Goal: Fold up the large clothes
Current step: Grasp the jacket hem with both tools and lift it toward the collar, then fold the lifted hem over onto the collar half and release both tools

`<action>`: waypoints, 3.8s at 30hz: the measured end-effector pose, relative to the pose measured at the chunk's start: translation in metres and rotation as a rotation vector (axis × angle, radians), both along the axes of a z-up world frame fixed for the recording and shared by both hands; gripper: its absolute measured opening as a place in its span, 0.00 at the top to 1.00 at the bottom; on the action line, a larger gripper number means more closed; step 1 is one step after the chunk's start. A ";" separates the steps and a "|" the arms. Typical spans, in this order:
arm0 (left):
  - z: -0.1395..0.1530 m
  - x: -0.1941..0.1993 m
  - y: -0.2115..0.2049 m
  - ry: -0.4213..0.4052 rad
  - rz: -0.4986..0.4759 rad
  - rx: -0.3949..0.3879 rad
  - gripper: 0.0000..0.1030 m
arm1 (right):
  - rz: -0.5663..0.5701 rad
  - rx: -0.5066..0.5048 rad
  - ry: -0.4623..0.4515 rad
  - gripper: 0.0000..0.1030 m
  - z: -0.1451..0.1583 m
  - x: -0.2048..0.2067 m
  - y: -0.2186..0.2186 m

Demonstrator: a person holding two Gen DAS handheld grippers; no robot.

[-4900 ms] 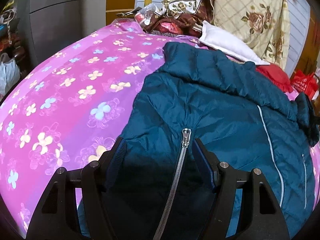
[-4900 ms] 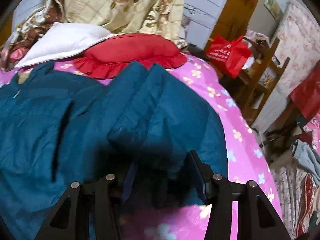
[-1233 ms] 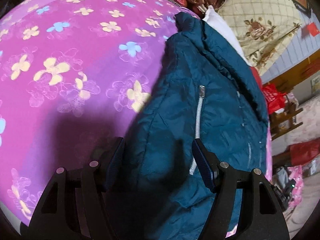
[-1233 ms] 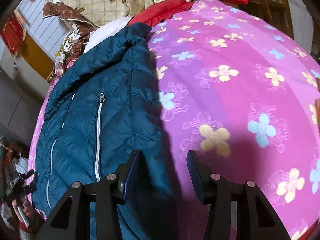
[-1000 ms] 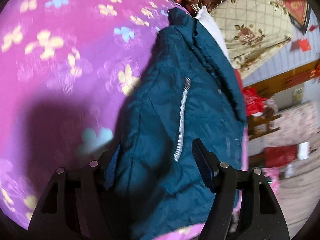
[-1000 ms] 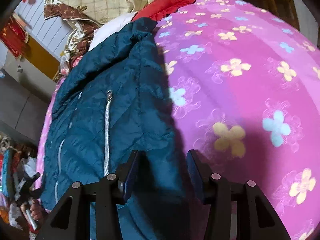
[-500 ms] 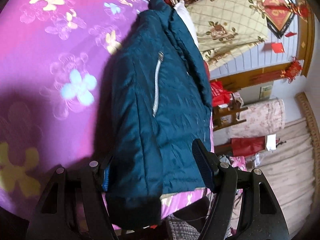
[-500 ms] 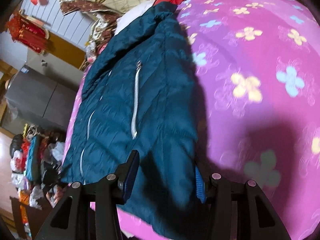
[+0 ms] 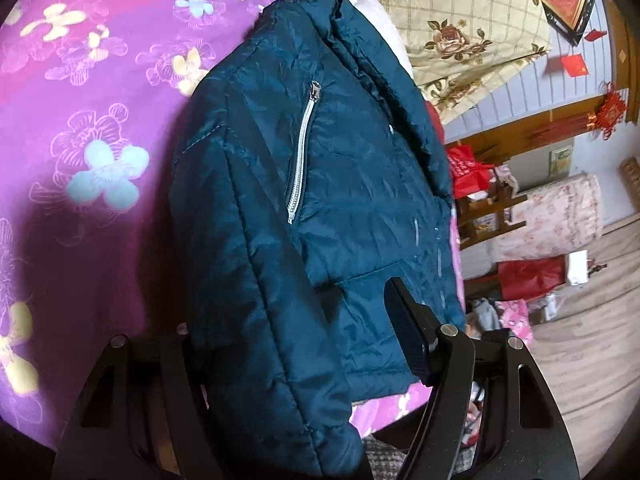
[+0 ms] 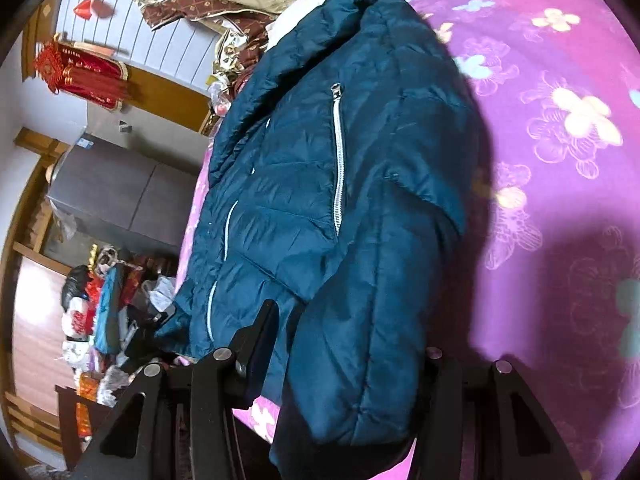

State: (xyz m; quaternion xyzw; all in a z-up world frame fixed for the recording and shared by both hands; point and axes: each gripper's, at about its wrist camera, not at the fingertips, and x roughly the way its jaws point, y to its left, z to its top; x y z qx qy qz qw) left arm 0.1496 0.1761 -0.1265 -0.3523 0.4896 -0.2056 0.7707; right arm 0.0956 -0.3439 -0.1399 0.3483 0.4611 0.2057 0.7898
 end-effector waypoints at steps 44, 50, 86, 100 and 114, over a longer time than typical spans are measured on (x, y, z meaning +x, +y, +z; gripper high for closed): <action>0.108 -0.100 -0.030 -0.227 0.157 0.454 0.89 | -0.022 -0.156 -0.173 0.83 0.094 -0.078 -0.002; 0.115 -0.096 -0.035 -0.249 0.155 0.492 0.89 | -0.017 -0.171 -0.207 0.83 0.106 -0.067 -0.001; 0.176 0.209 -0.083 -0.267 0.230 0.804 0.89 | -0.225 -0.448 -0.353 0.83 0.202 0.201 0.021; 0.116 0.318 -0.112 -0.148 0.269 0.966 0.88 | -0.306 -0.490 -0.168 0.83 0.143 0.316 -0.009; 0.144 0.320 -0.080 -0.124 0.262 0.555 0.54 | -0.264 -0.376 -0.167 0.49 0.139 0.316 -0.023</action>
